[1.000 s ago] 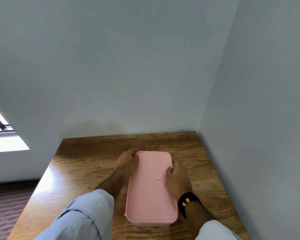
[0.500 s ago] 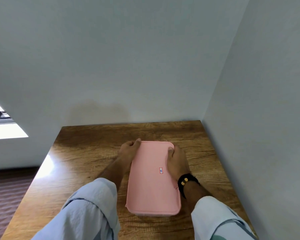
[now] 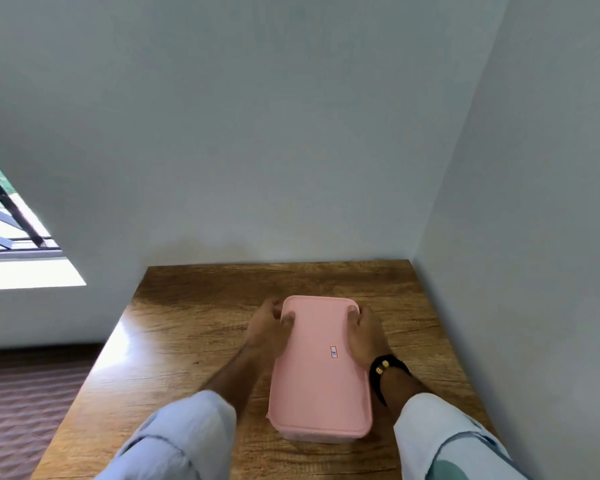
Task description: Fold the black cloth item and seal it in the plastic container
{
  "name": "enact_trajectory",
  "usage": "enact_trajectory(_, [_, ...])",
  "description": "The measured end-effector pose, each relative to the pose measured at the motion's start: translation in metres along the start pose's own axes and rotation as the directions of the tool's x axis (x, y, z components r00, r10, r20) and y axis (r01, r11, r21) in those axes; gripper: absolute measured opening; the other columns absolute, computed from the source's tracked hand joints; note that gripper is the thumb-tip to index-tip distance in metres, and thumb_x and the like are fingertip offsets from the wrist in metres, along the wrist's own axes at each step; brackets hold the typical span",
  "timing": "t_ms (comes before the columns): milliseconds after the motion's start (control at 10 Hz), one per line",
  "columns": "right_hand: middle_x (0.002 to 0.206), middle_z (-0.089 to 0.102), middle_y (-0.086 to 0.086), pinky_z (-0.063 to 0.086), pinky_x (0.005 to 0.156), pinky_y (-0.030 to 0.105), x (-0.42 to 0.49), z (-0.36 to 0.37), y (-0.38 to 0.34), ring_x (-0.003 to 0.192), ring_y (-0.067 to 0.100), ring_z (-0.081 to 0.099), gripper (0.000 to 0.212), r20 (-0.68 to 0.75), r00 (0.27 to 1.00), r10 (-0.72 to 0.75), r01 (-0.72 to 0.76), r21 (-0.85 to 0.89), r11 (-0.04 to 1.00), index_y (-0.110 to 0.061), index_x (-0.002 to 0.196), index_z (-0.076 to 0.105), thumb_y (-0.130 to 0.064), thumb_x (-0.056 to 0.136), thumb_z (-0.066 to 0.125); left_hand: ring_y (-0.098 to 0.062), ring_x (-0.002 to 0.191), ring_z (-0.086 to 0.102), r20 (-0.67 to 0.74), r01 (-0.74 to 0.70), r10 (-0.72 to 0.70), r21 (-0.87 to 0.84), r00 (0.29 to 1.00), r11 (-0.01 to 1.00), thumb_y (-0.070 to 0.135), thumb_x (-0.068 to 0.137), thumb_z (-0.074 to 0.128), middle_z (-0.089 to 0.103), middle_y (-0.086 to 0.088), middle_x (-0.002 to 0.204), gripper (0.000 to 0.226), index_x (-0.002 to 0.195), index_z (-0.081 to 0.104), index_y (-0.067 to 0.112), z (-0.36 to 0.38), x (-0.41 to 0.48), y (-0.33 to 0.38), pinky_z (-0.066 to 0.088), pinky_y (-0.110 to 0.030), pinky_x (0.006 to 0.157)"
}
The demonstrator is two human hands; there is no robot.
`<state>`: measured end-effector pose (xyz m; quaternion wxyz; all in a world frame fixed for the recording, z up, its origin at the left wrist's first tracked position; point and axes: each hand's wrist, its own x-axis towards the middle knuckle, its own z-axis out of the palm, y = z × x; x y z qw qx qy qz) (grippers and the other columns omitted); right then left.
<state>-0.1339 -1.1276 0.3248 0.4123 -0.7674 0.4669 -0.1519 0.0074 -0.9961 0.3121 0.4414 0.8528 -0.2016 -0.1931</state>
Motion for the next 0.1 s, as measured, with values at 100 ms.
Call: enact_trajectory(100, [0.12, 0.064, 0.01, 0.053, 0.095, 0.047, -0.0218, -0.0118, 0.0013, 0.108, 0.027, 0.062, 0.04, -0.095, 0.994, -0.063, 0.063, -0.004, 0.998, -0.014, 0.121, 0.059, -0.041, 0.107, 0.034, 0.0, 0.088, 0.066, 0.052, -0.109, 0.104, 0.109, 0.993, 0.988, 0.031, 0.103, 0.059, 0.062, 0.021, 0.1, 0.048, 0.15, 0.05, 0.021, -0.0291, -0.0376, -0.0181, 0.057, -0.021, 0.068])
